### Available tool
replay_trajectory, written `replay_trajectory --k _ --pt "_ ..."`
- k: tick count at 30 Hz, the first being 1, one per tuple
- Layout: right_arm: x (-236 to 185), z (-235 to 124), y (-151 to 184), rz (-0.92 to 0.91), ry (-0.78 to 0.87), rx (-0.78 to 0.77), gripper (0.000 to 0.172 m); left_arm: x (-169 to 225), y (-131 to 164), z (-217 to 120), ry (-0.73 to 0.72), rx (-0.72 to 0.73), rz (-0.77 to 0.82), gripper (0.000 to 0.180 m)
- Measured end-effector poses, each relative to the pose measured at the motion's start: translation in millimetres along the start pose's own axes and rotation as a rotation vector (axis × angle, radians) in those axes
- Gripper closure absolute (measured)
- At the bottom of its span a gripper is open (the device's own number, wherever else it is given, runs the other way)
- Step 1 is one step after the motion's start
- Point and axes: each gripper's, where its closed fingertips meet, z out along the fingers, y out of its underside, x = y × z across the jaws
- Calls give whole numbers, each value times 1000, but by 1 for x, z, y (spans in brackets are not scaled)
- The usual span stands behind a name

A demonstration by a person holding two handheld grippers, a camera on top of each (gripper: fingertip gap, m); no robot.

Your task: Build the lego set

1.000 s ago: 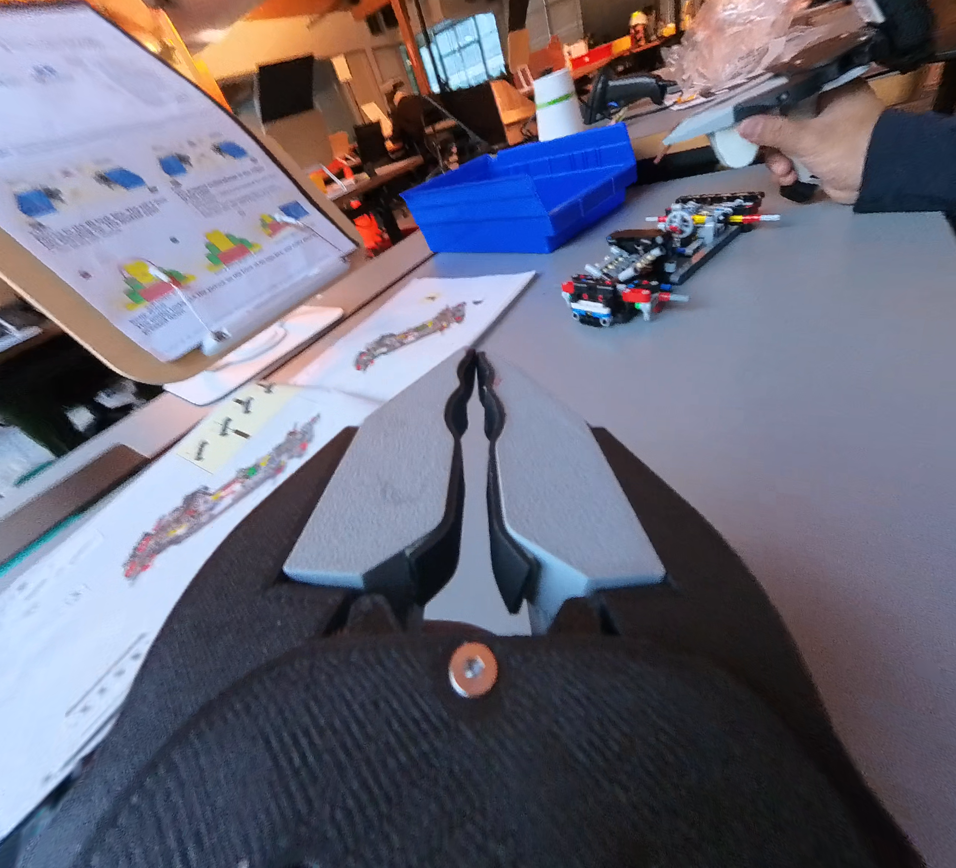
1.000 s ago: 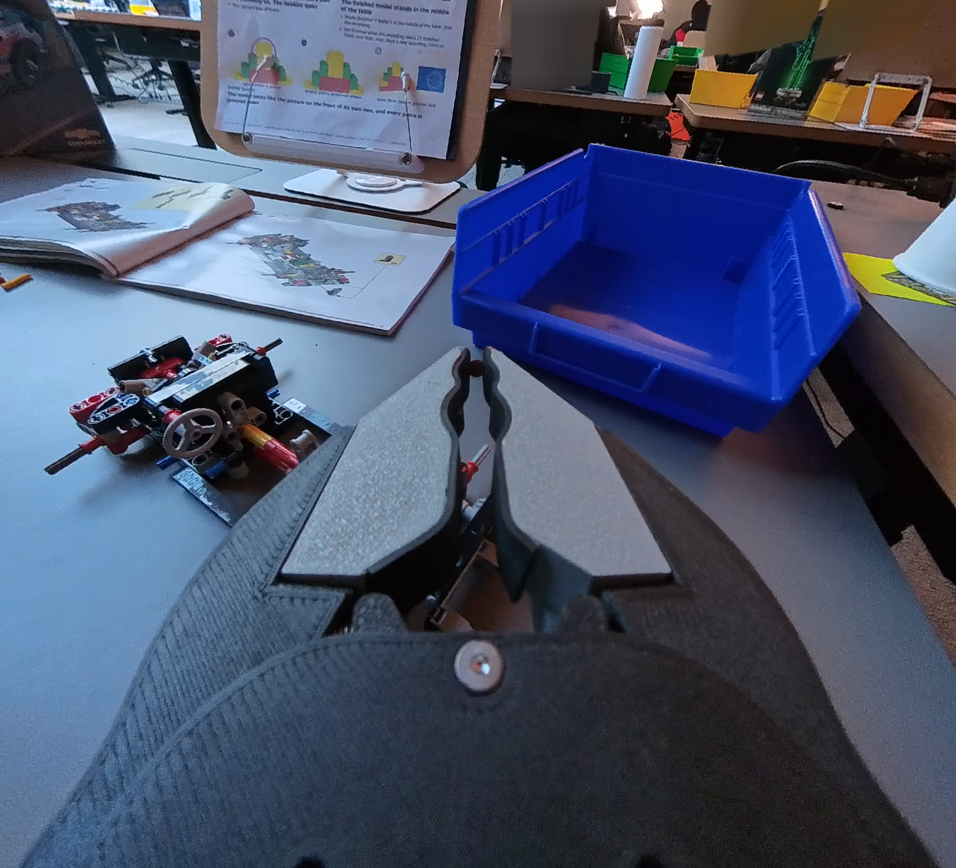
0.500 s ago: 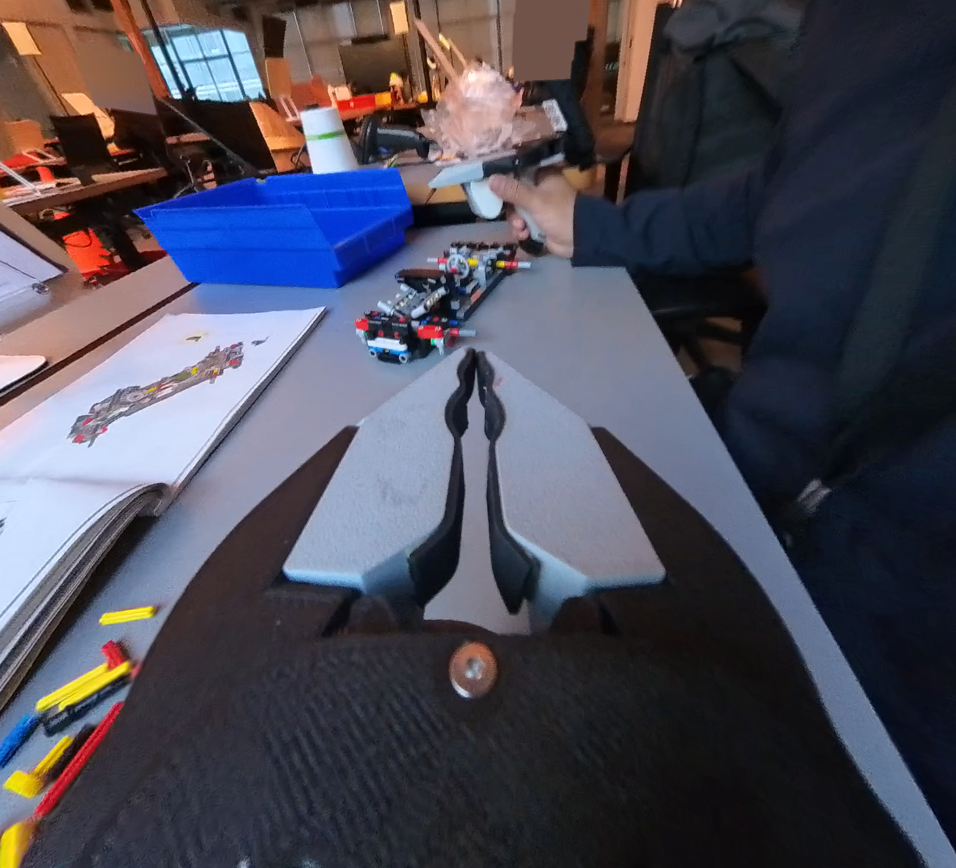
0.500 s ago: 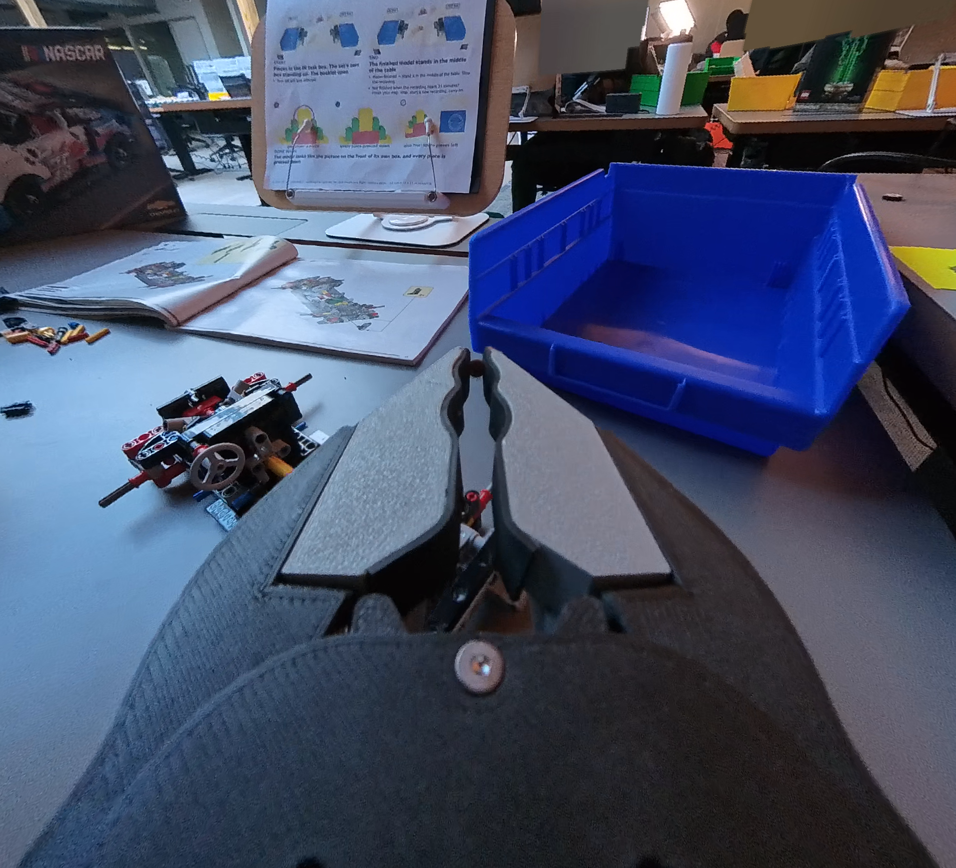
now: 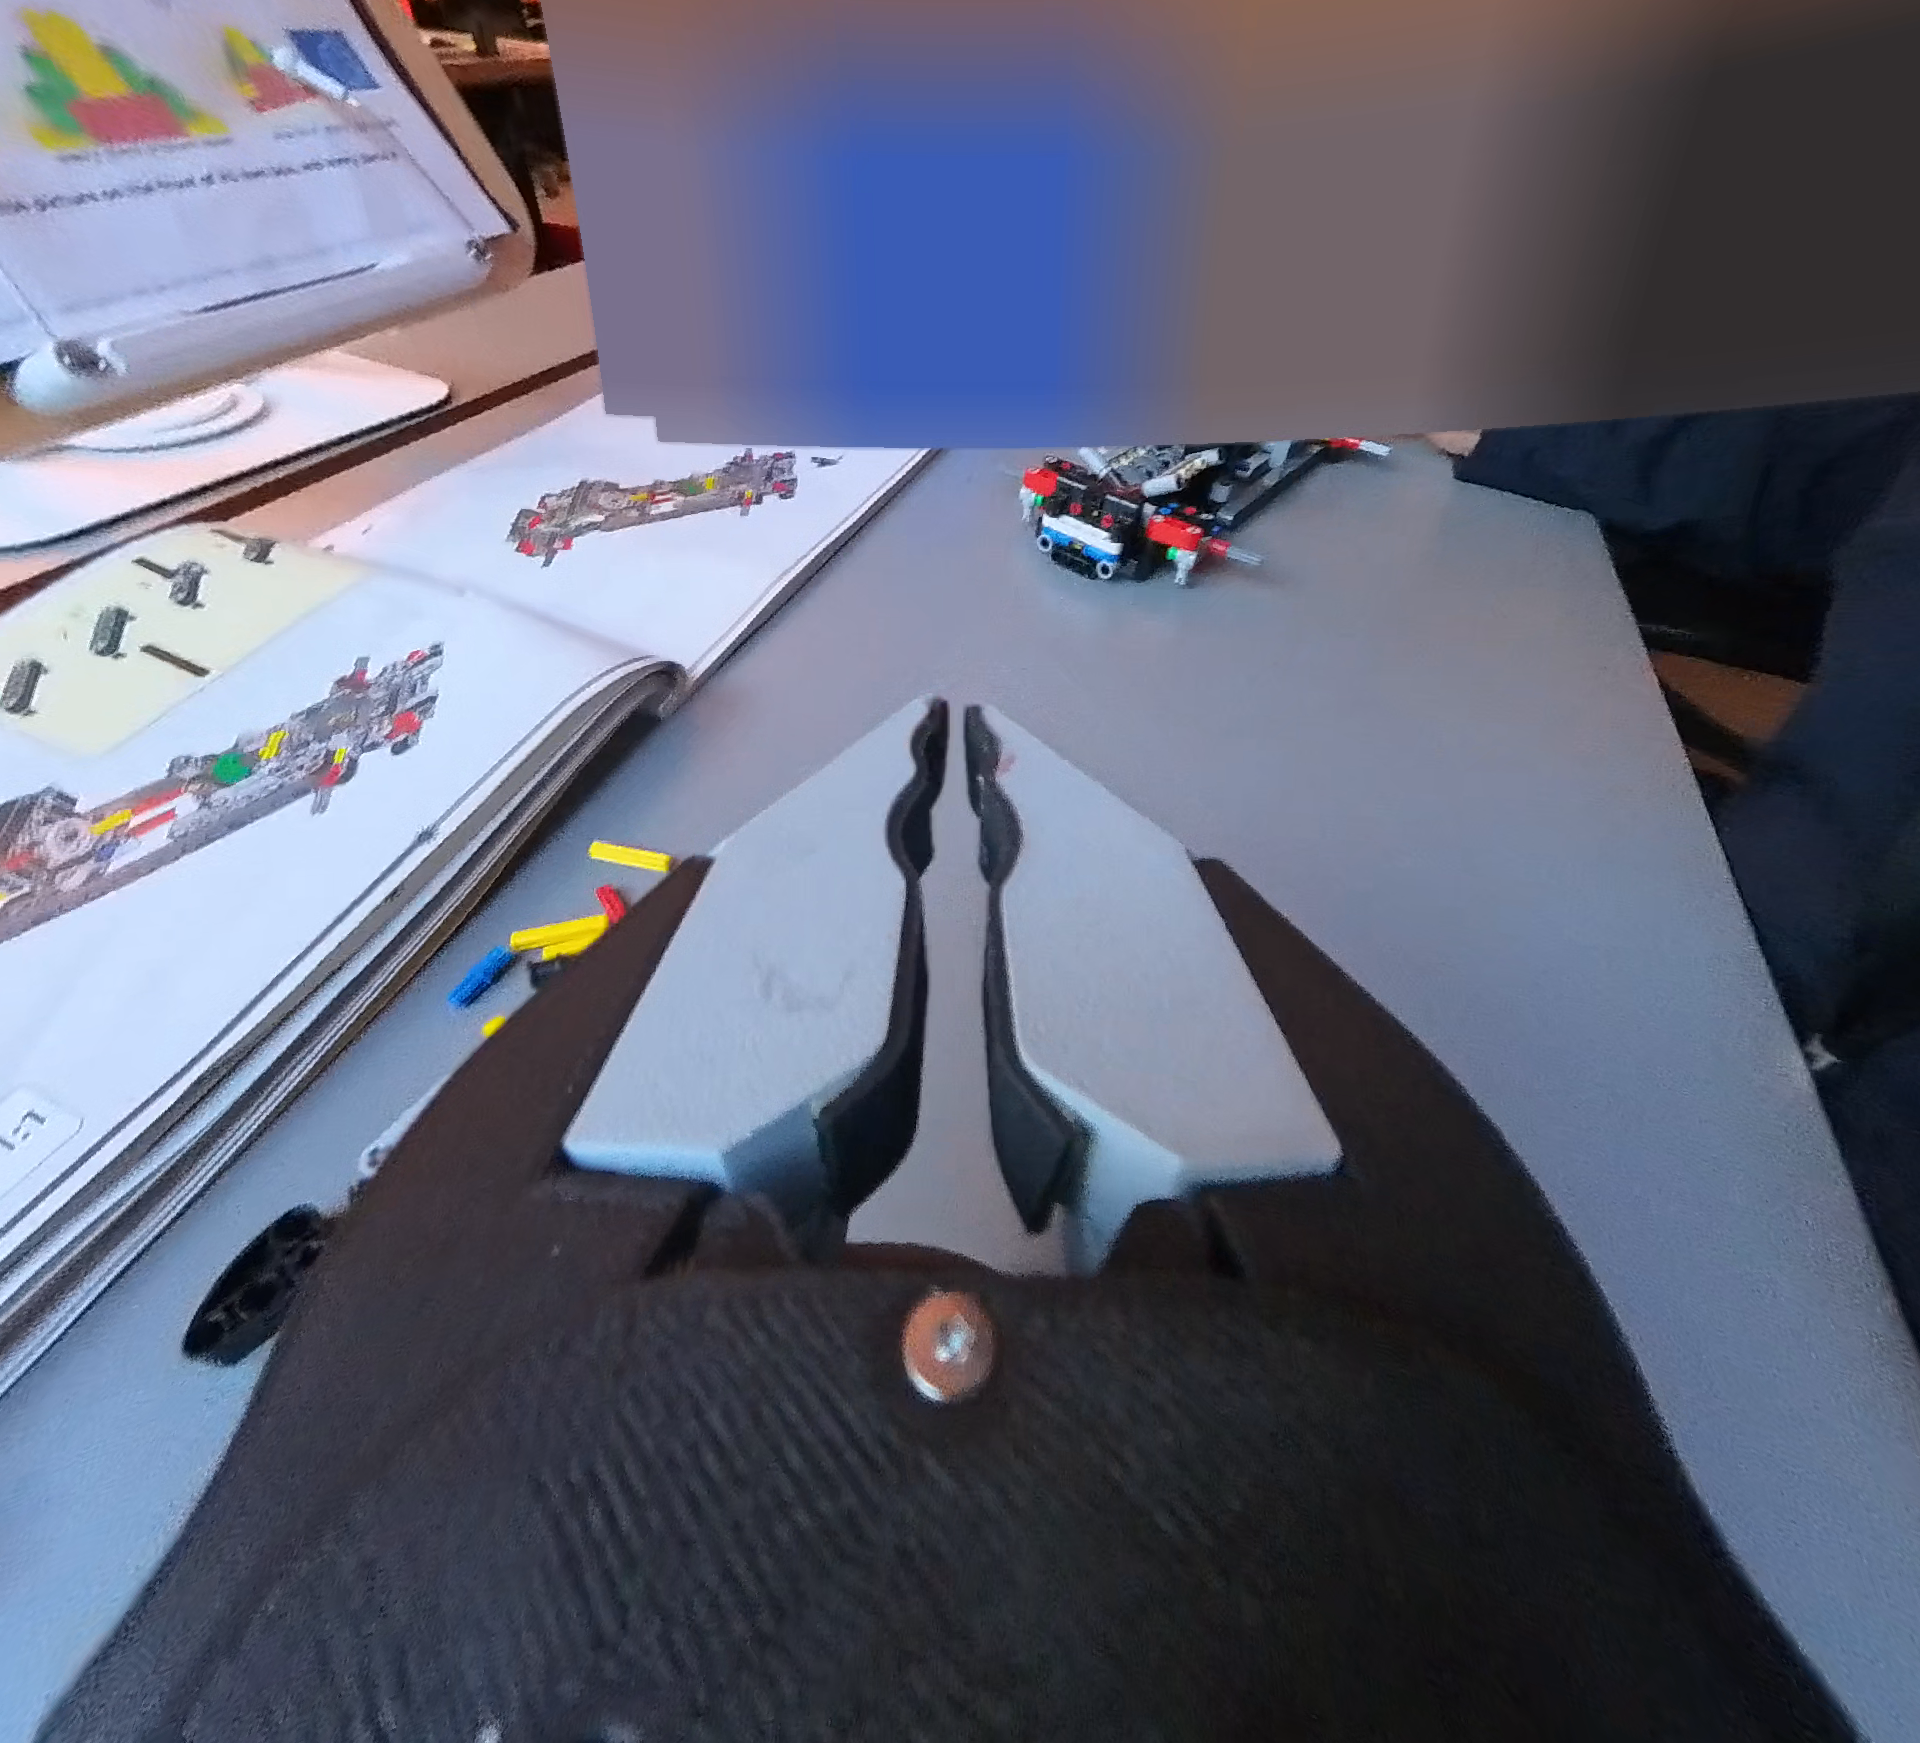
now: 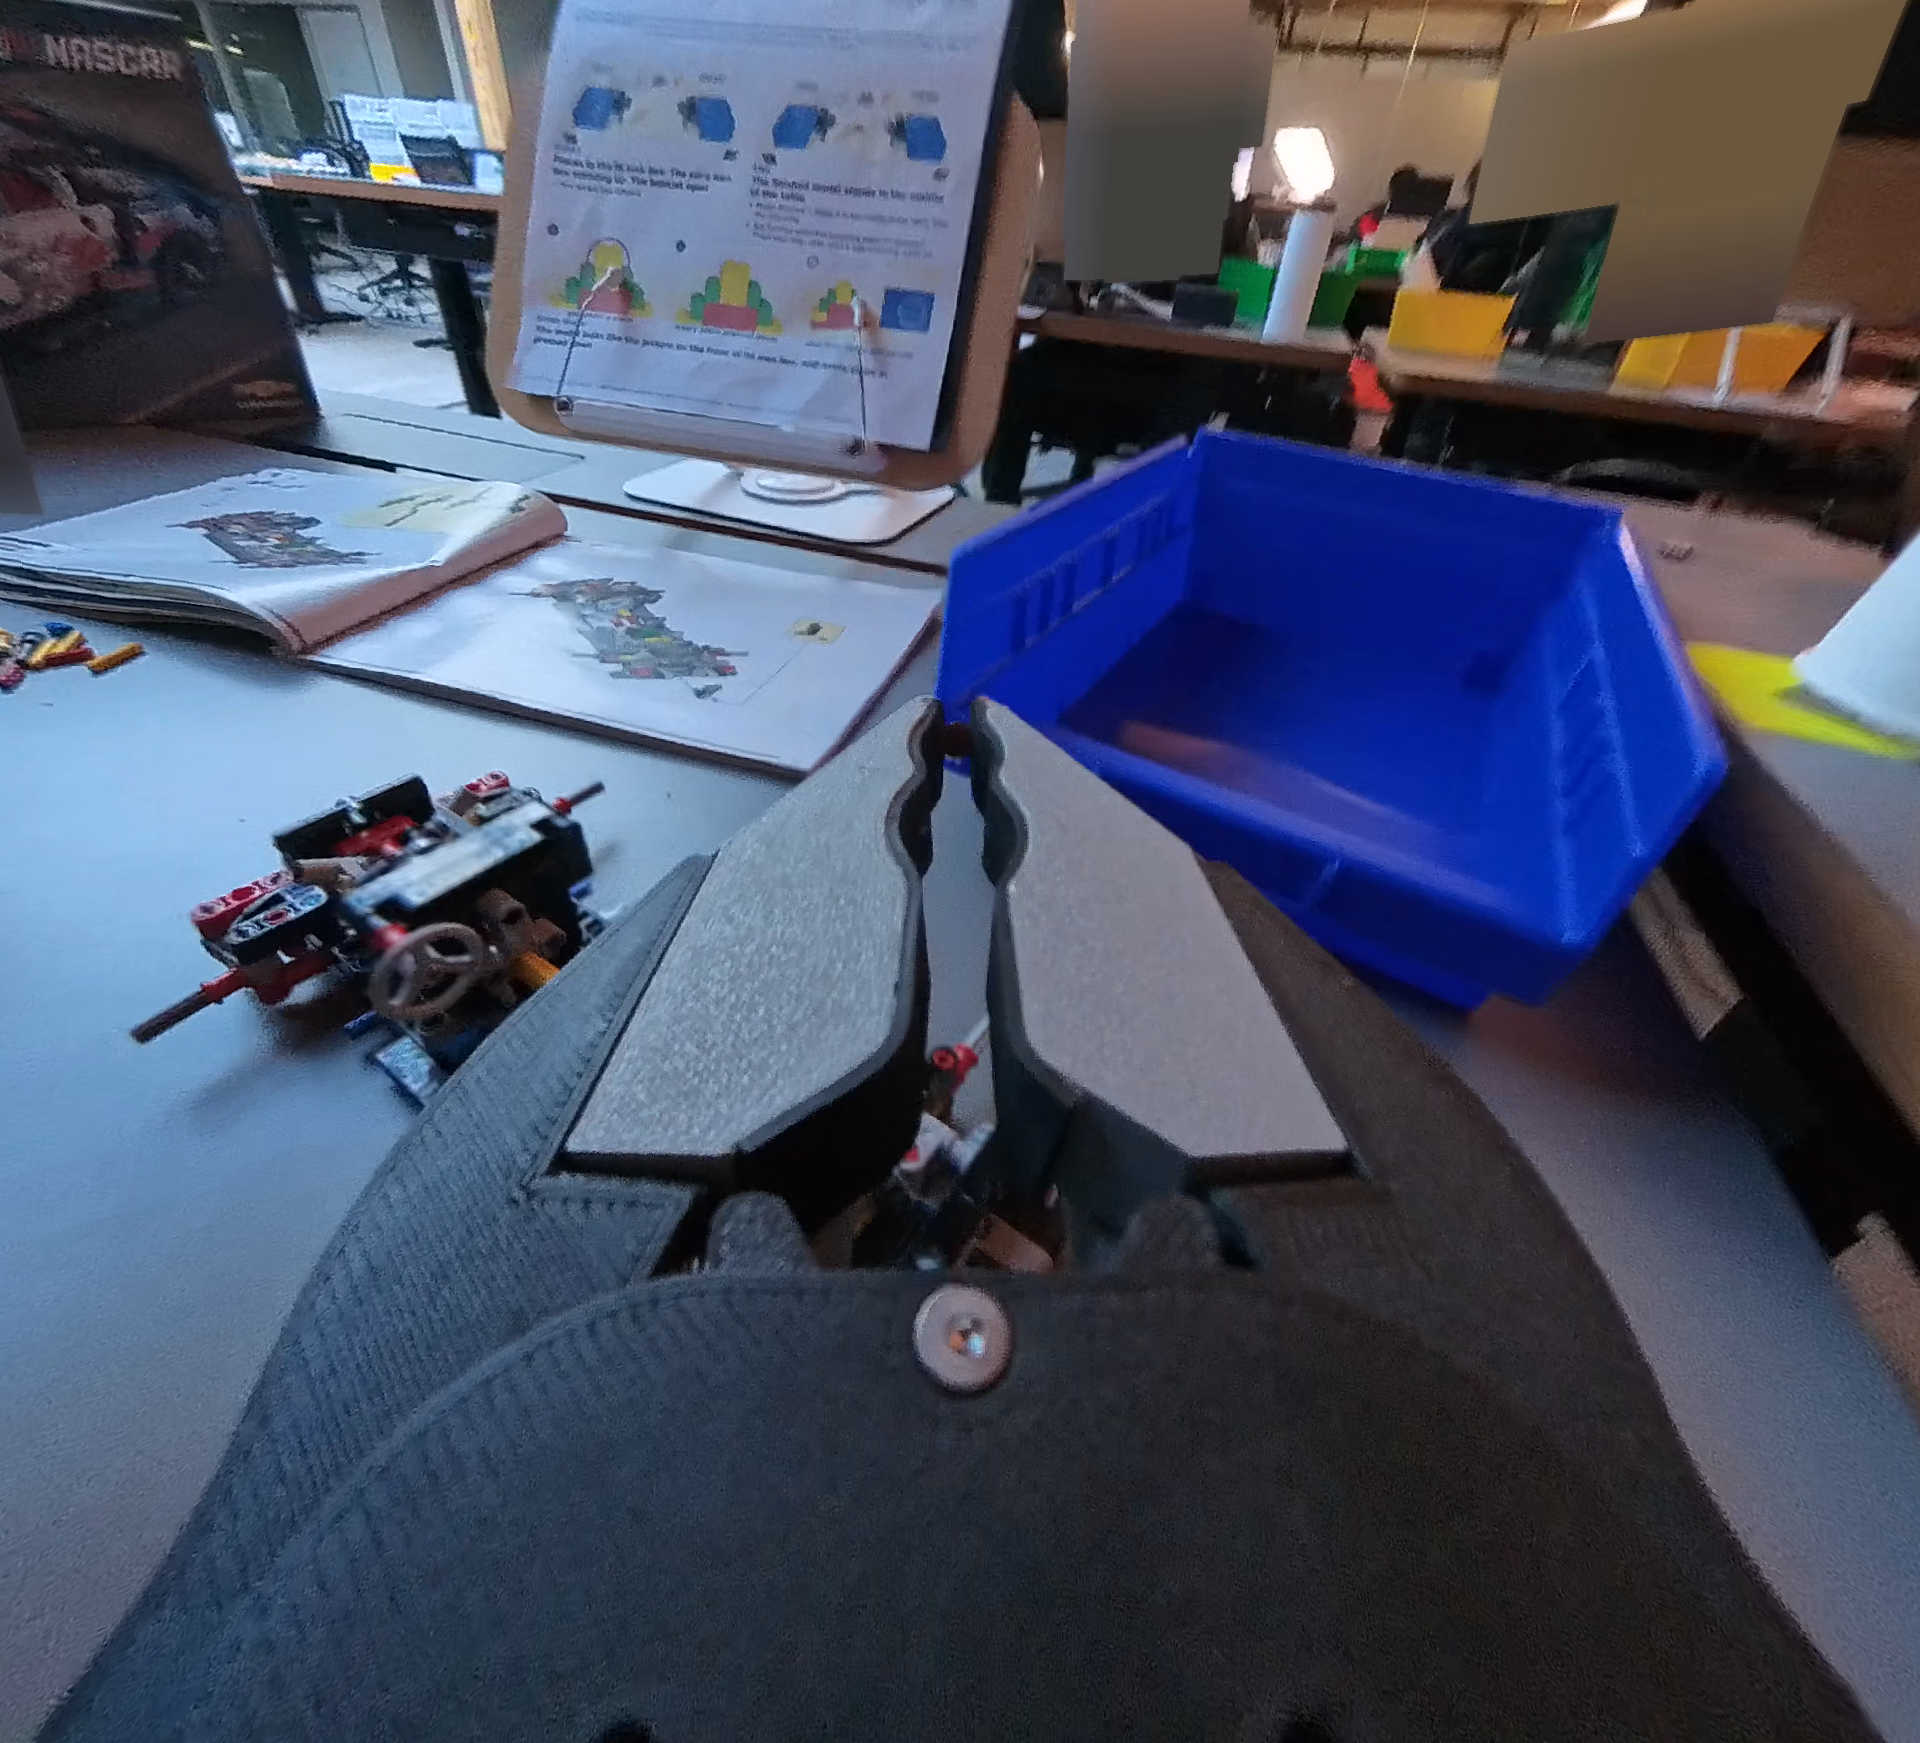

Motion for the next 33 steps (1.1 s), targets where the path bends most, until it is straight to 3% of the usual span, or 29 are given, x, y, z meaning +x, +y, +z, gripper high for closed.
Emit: replay_trajectory --k 3,7,10,14,20,33 --pt "-40 -3 -36 -54 -58 91 171 -2 4 1 -7 -28 -12 180" --pt "-159 12 -77 -131 -395 128 171 2 12 3 21 -81 -21 175" --pt "-247 23 -68 -137 -682 22 171 9 20 3 61 -135 -17 169" --pt "-314 34 -48 -58 -894 -1 170 14 34 4 67 -232 55 167" --pt "-347 52 -25 -9 -992 -54 171 16 41 3 64 -277 79 166" --pt "-348 68 4 118 -1022 -163 171 16 49 0 62 -323 96 163"
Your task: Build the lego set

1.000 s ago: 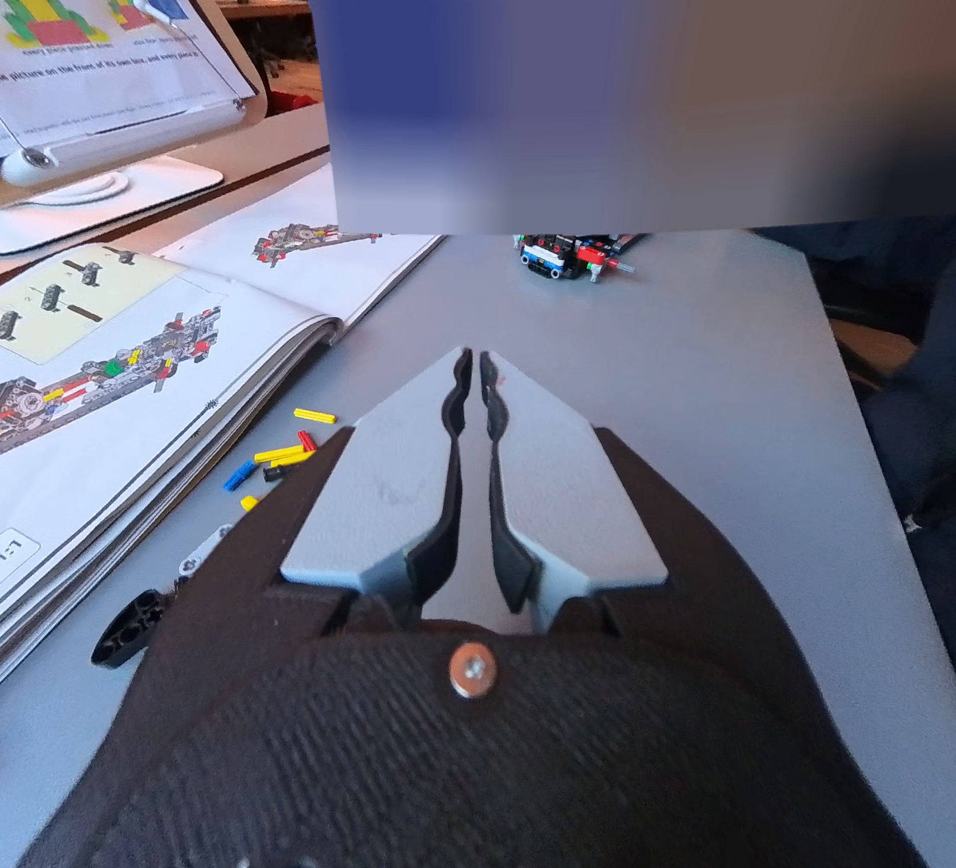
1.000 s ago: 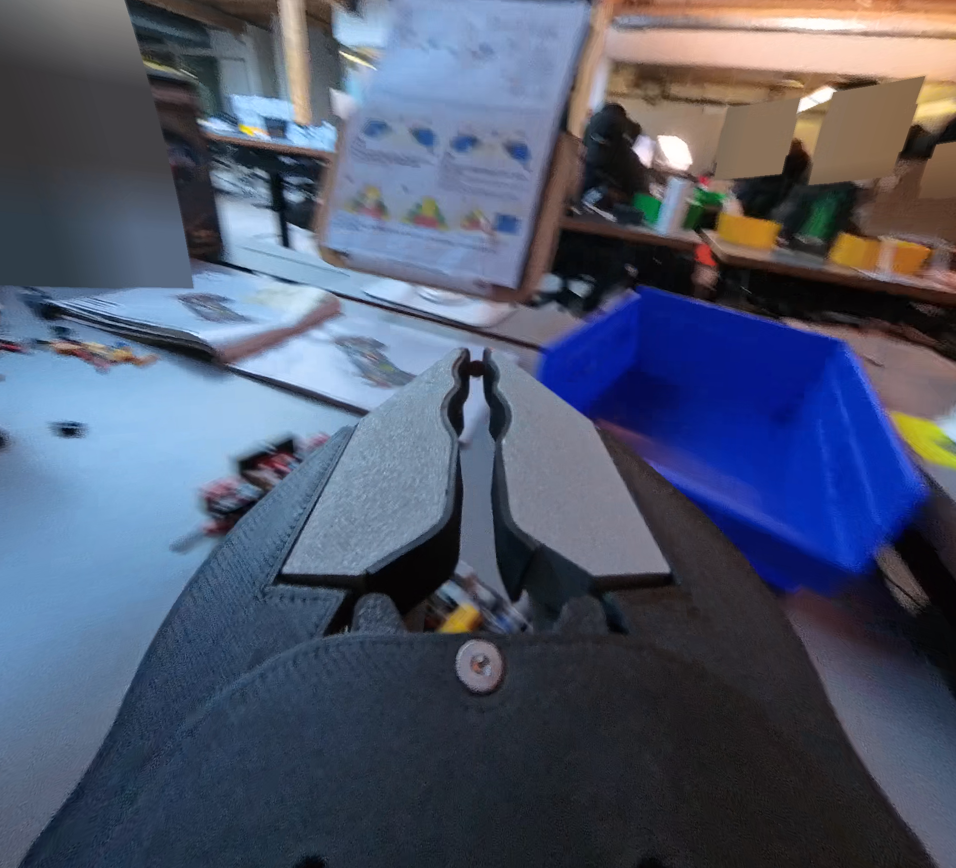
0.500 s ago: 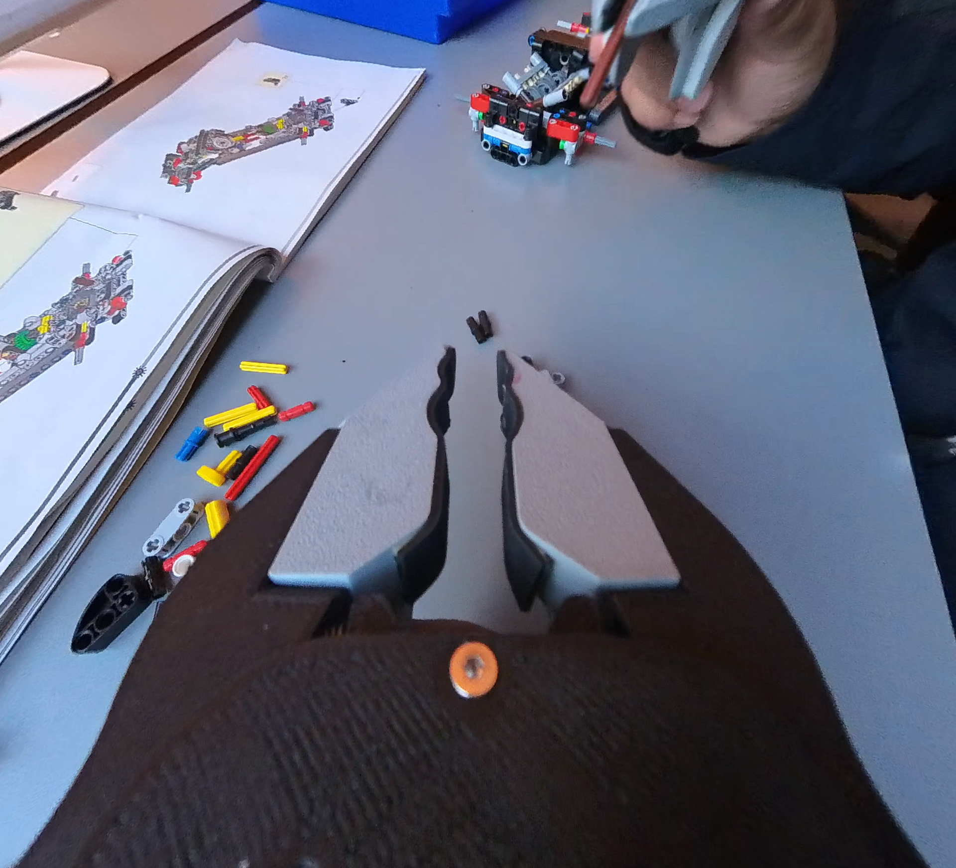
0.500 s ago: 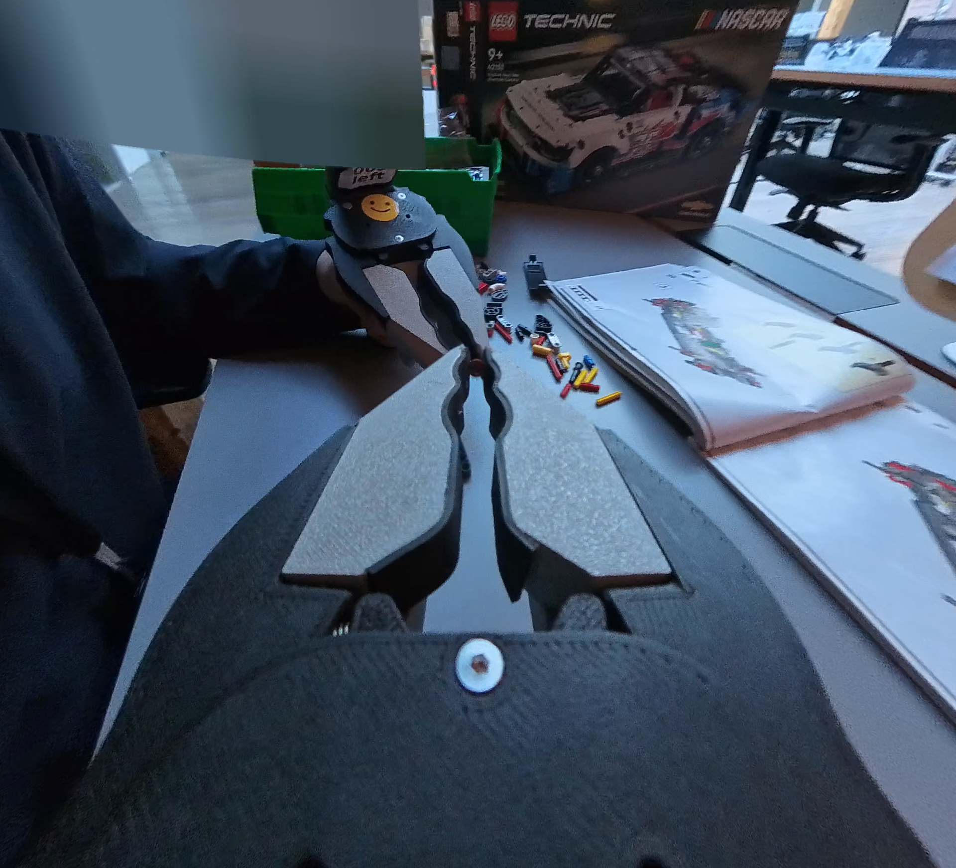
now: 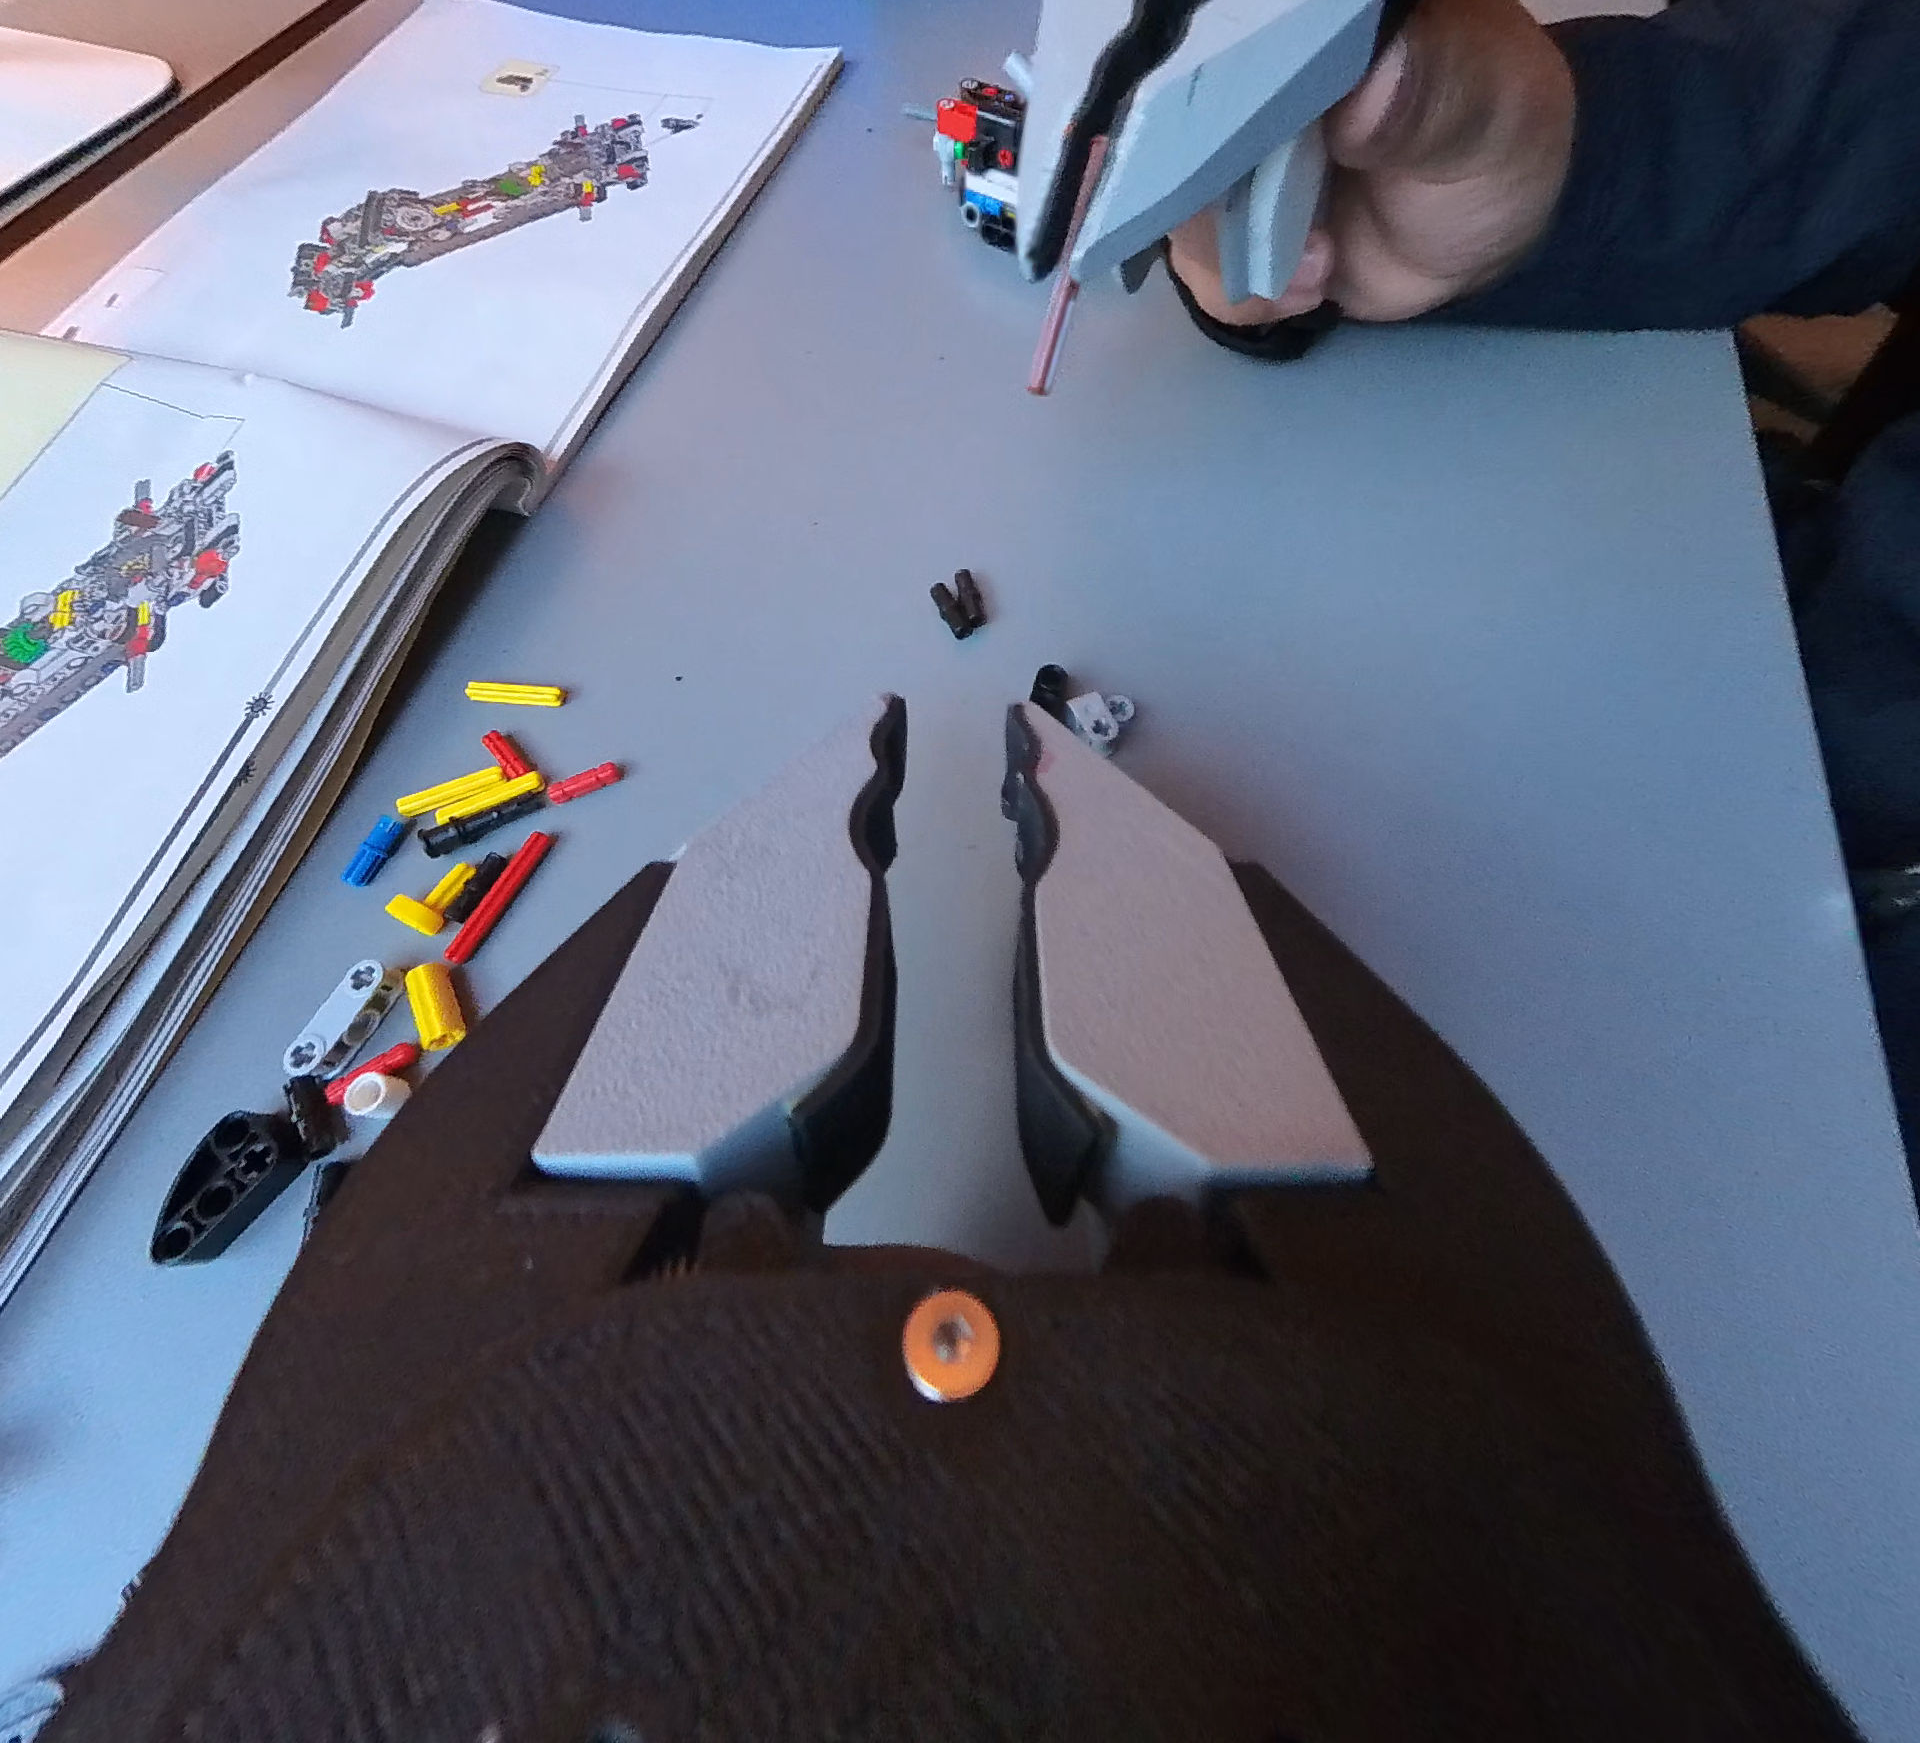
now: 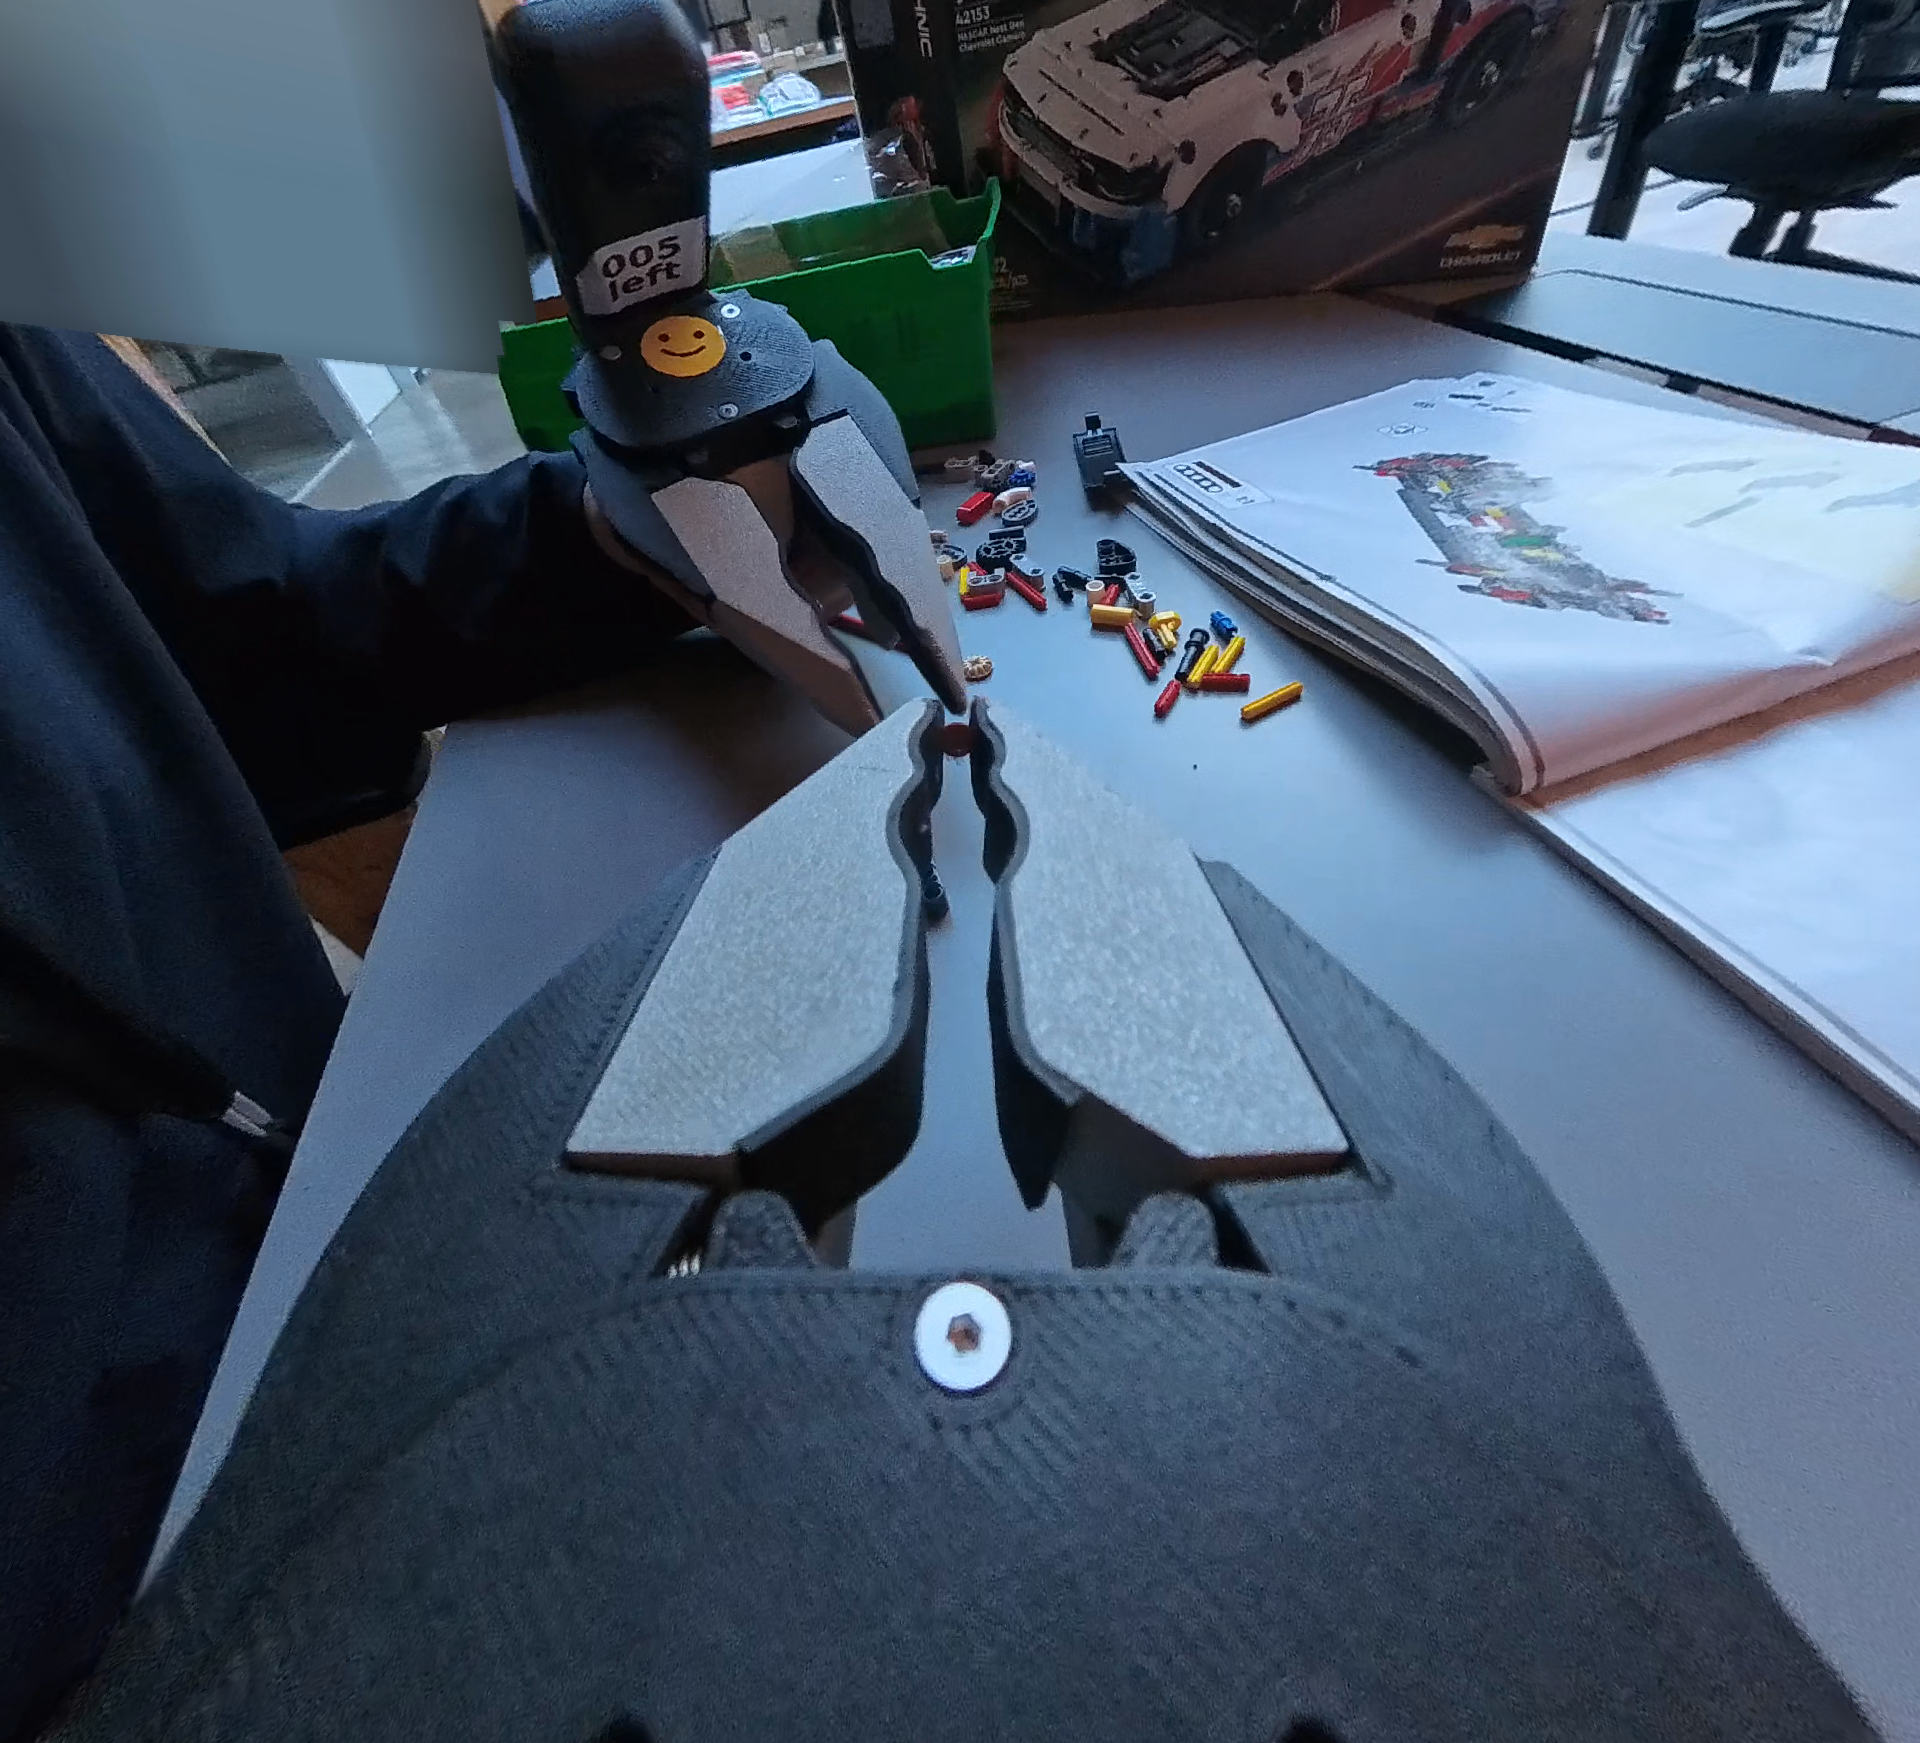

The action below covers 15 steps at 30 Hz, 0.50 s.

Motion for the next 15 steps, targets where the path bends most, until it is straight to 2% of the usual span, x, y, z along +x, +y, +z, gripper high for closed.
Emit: replay_trajectory --k 7,15 --pt "8 -1 6 98 -10 -41 171 2 7 5 15 -52 2 162" --pt "16 3 36 186 45 -247 170 7 17 12 12 -132 59 160"
